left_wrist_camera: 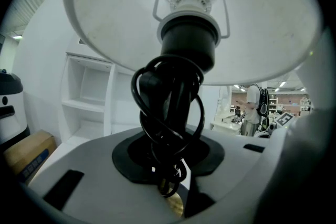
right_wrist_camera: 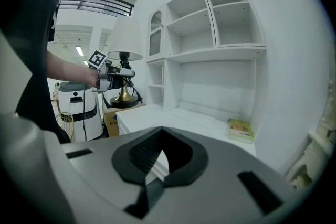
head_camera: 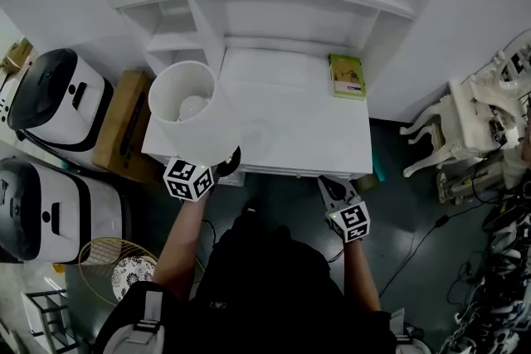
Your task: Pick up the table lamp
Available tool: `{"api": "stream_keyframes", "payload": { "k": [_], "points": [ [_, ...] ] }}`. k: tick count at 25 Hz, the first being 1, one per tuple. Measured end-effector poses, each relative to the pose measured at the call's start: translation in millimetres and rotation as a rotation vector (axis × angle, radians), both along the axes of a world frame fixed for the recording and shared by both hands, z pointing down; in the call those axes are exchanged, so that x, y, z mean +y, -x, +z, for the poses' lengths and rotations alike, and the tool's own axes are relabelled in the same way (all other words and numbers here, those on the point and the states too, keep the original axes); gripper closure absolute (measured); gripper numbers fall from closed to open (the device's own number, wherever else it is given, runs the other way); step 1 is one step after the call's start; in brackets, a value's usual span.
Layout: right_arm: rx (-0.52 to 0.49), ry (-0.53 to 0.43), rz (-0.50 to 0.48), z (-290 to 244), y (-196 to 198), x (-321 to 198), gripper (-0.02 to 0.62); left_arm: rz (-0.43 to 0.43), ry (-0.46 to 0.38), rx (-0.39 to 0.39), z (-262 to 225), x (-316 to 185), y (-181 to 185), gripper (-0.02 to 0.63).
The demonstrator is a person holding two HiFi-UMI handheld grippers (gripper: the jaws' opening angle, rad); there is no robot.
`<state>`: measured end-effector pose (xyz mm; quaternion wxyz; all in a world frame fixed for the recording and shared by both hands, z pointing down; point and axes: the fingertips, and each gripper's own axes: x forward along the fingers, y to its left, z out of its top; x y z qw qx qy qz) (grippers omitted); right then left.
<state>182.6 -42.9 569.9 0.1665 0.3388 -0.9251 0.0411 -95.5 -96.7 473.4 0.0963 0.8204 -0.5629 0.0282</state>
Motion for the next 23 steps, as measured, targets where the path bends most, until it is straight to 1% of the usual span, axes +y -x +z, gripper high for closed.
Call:
{"api": "stream_keyframes", "payload": {
  "k": [4,10,23],
  "points": [
    [-0.014,-0.006,-0.025,1,-9,6,0.589,-0.020,0.001,-0.009,-2,18,-14,0.499],
    [-0.030,0.003,-0.054,7,-15,13,0.589,-0.052,0.007,-0.025,1,33,-22,0.499],
    [-0.042,0.007,-0.080,9,-26,2,0.589,-0.100,0.009,-0.029,3,29,-26,0.499]
  ]
}}
